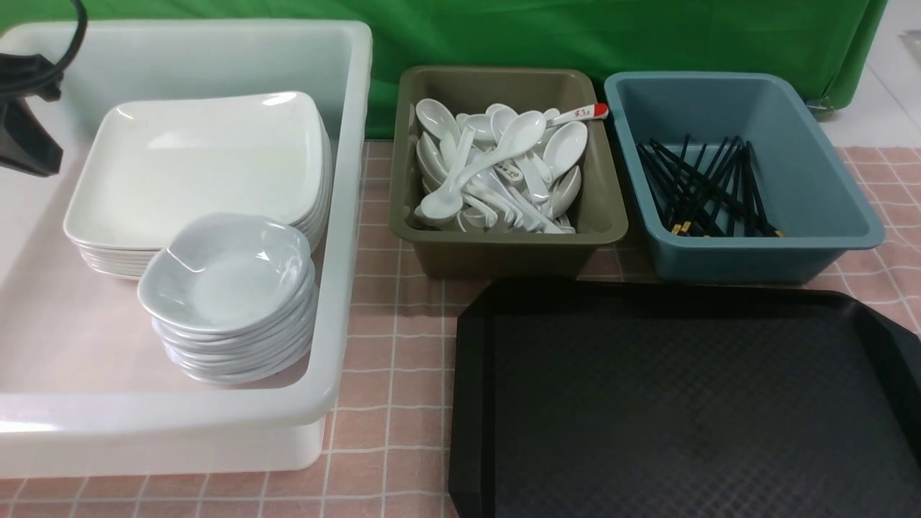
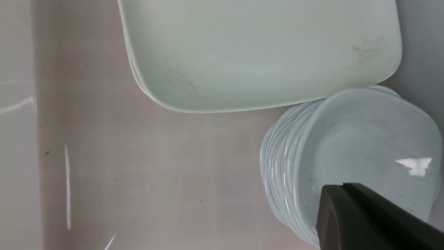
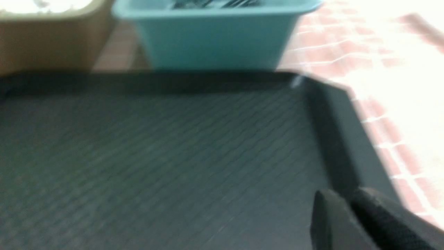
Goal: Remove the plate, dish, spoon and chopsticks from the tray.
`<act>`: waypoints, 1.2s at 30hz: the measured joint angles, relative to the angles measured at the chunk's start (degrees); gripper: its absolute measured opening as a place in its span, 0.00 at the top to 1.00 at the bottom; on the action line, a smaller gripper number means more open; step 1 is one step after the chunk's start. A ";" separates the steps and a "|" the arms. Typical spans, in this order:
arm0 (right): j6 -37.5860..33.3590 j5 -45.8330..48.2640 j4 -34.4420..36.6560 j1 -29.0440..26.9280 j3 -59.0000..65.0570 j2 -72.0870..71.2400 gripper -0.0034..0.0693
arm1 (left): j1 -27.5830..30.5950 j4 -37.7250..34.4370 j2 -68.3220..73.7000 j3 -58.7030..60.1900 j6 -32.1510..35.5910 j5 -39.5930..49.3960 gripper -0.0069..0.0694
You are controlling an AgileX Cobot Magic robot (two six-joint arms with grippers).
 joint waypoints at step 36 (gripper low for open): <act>0.06 -0.29 0.00 7.21 0.07 -1.69 0.65 | -3.00 -3.98 -38.00 29.74 2.60 -7.72 0.91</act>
